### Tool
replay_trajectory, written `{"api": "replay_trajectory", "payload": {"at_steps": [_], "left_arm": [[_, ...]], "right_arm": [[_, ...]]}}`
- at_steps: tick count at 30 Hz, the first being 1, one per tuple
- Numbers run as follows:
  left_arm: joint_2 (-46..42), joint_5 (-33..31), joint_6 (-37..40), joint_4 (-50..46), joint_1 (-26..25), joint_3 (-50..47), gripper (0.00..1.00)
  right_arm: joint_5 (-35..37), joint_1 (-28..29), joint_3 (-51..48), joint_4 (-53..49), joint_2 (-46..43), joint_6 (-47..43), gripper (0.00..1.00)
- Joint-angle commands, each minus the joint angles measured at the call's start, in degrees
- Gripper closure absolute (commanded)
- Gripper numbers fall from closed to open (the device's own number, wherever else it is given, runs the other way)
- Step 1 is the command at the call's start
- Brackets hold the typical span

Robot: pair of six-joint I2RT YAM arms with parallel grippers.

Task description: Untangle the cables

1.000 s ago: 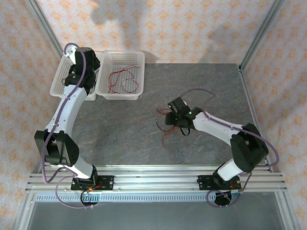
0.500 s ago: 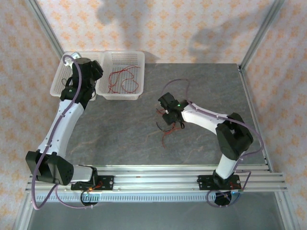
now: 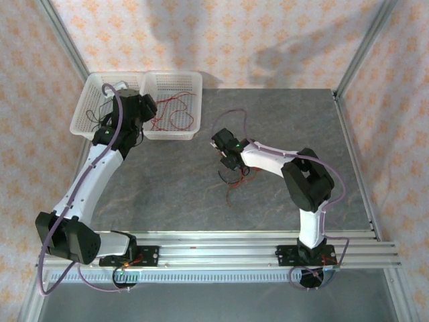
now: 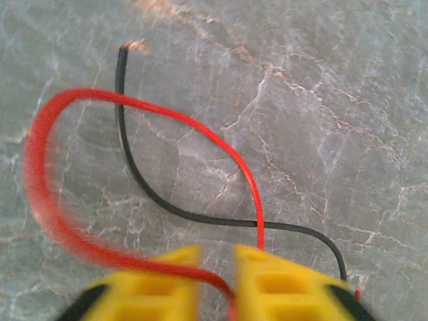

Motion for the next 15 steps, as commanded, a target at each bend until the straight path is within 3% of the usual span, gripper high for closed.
{"api": "replay_trajectory", "payload": {"at_steps": [1,7,15], "left_arm": [[-2.14,0.24,-0.53,-1.69,-1.15,-1.02,0.29],[-3.82,-0.06,-1.11,-1.64,-4.79,-3.62,0.30],[-6.84,0.50,0.91,6.14,-16.66,-12.06,0.30]], "right_arm": [[2.08,0.13,1.06,3.15,-0.90,-1.14,1.00],[-2.38,-0.02,1.23,3.84,-6.97,1.36,1.00],[-18.74,-4.60,2.72,3.71,-15.91,15.64,1.00]]}}
